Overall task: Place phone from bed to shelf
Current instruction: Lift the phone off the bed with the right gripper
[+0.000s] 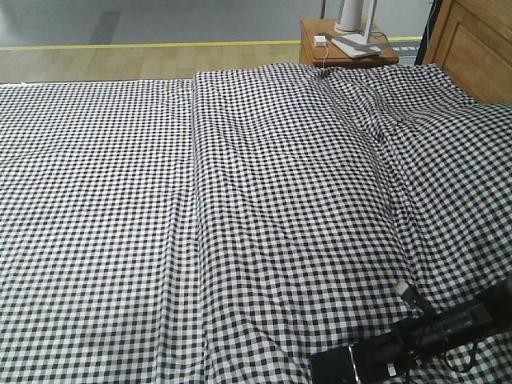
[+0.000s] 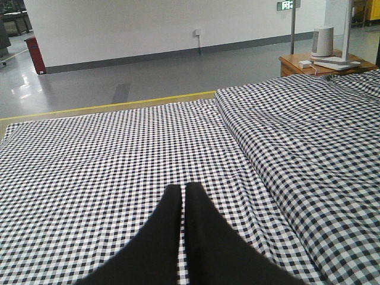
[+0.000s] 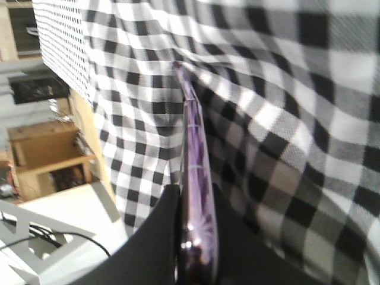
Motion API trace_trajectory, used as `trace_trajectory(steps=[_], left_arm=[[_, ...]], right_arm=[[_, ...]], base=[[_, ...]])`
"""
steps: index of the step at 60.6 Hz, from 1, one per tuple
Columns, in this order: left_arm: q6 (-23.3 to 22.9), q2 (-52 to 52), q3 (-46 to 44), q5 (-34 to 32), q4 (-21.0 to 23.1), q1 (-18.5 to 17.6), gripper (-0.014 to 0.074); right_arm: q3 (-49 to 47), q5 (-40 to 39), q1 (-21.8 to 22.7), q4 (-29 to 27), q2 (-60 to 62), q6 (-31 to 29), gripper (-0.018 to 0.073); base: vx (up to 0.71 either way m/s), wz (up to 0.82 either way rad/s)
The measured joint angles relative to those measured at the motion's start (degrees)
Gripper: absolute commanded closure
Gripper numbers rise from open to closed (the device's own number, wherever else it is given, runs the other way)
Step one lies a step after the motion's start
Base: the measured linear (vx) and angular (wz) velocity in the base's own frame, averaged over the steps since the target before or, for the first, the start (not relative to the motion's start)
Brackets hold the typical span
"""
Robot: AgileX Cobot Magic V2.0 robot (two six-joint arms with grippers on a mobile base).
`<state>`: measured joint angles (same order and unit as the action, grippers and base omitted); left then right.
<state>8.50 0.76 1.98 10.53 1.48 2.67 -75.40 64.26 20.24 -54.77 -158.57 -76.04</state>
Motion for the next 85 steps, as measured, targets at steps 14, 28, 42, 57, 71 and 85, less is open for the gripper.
trace_trajectory(steps=[14, 28, 42, 57, 71, 85], left_arm=[[0.0, 0.0, 0.0, 0.0, 0.0, 0.0, 0.0595], [0.0, 0.0, 0.0, 0.0, 0.0, 0.0, 0.0595], [0.0, 0.0, 0.0, 0.0, 0.0, 0.0, 0.0595], [0.0, 0.0, 0.0, 0.0, 0.0, 0.0, 0.0595], [0.0, 0.0, 0.0, 0.0, 0.0, 0.0, 0.0595], [0.0, 0.0, 0.0, 0.0, 0.0, 0.0, 0.0595]], right_arm=[[0.1, 0.3, 0.0, 0.8, 5.1, 2.5, 0.0563], [4.4, 0.3, 0.0, 1.0, 12.0, 2.5, 0.0563], [9.8, 0.5, 0.0, -0.6, 21.1, 0.6, 0.0561], [13.8, 0.7, 0.0, -1.5, 35.6, 3.4, 0.0561], [15.4, 1.4, -2.4, -2.6, 49.8, 3.8, 0.0561], [15.6, 2.7, -12.3, -2.7, 60.1, 4.3, 0.0561]], base=[[0.00, 0.00], [0.00, 0.00], [0.00, 0.00], [0.00, 0.00], [0.00, 0.00], [0.00, 0.00]])
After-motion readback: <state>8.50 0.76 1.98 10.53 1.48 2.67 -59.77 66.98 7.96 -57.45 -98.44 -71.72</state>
